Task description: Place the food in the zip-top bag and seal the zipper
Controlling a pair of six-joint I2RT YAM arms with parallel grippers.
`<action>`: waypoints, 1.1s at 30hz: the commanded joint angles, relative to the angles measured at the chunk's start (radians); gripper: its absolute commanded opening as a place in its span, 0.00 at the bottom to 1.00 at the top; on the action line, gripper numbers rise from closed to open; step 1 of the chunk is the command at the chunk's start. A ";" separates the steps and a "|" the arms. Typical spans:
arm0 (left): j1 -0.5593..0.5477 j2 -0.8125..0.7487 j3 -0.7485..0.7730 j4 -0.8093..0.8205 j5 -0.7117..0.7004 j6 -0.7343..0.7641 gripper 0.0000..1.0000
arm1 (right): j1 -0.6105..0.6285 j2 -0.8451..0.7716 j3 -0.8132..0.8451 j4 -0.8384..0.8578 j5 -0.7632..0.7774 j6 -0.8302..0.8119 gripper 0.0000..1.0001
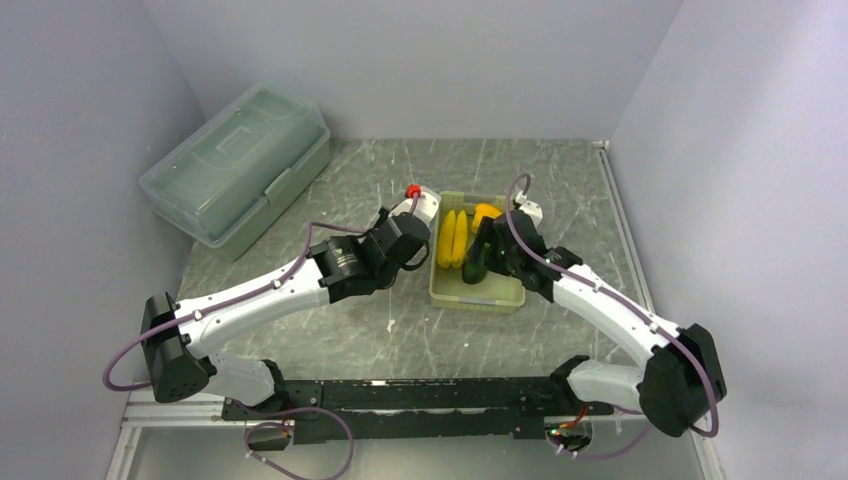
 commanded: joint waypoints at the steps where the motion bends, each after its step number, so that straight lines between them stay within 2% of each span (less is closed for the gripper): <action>1: -0.004 -0.034 0.006 0.025 -0.003 -0.017 0.00 | -0.022 0.050 0.008 0.081 -0.045 0.056 0.82; 6: -0.004 -0.041 -0.008 0.026 -0.004 -0.016 0.00 | -0.040 0.108 0.006 0.112 -0.063 0.069 0.71; 27: -0.004 -0.044 -0.009 0.017 -0.005 -0.014 0.00 | -0.080 0.278 -0.021 0.202 -0.125 0.077 0.70; 30: -0.004 -0.042 -0.010 0.015 -0.004 -0.015 0.00 | -0.081 0.285 -0.033 0.214 -0.132 0.078 0.67; 33: -0.004 -0.042 -0.009 0.015 -0.004 -0.018 0.00 | -0.082 0.286 -0.043 0.220 -0.139 0.073 0.58</action>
